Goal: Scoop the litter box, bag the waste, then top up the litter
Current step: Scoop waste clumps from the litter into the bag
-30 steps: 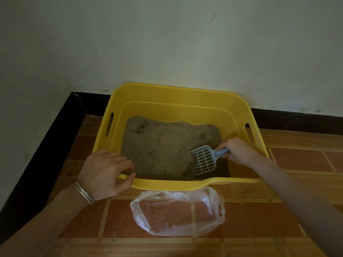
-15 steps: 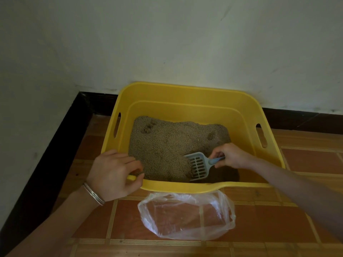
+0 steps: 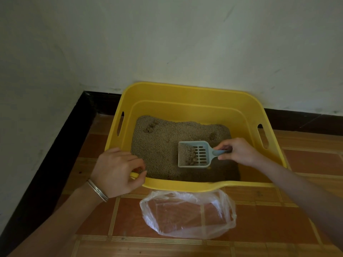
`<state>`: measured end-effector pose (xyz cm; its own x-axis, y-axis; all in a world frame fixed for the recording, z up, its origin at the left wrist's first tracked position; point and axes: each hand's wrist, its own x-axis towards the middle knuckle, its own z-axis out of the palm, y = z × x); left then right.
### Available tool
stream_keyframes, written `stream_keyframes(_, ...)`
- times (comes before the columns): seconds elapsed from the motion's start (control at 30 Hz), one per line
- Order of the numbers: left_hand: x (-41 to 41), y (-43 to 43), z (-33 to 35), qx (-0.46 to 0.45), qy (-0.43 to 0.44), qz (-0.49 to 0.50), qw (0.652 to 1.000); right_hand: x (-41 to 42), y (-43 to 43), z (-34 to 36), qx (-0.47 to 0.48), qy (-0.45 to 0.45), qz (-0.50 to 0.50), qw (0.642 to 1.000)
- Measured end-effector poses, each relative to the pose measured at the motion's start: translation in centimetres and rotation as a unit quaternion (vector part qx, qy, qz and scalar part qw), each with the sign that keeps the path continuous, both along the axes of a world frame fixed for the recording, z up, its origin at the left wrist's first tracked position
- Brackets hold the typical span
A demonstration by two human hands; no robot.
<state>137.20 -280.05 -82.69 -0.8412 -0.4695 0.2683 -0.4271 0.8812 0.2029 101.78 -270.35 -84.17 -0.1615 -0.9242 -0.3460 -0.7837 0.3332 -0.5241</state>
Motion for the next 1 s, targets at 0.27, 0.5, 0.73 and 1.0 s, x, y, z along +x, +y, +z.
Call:
stream_keyframes(0.27,-0.1,0.0,0.0,-0.006,-0.001,0.003,1.000,0.2,0.3,0.6,-0.011,-0.012,-0.024,1.000)
stream_keyframes(0.5,-0.1,0.0,0.0,-0.010,0.001,0.005,1.000,0.3,0.3,1.1,-0.019,0.005,-0.025,1.000)
stream_keyframes(0.73,0.0,0.1,0.0,-0.012,-0.007,0.011,1.000,1.9,1.4,3.3,-0.053,-0.023,-0.037,0.998)
stream_keyframes(1.0,0.4,1.2,0.7,0.002,-0.043,0.012,0.999,5.4,5.4,9.5,-0.076,-0.010,-0.007,0.997)
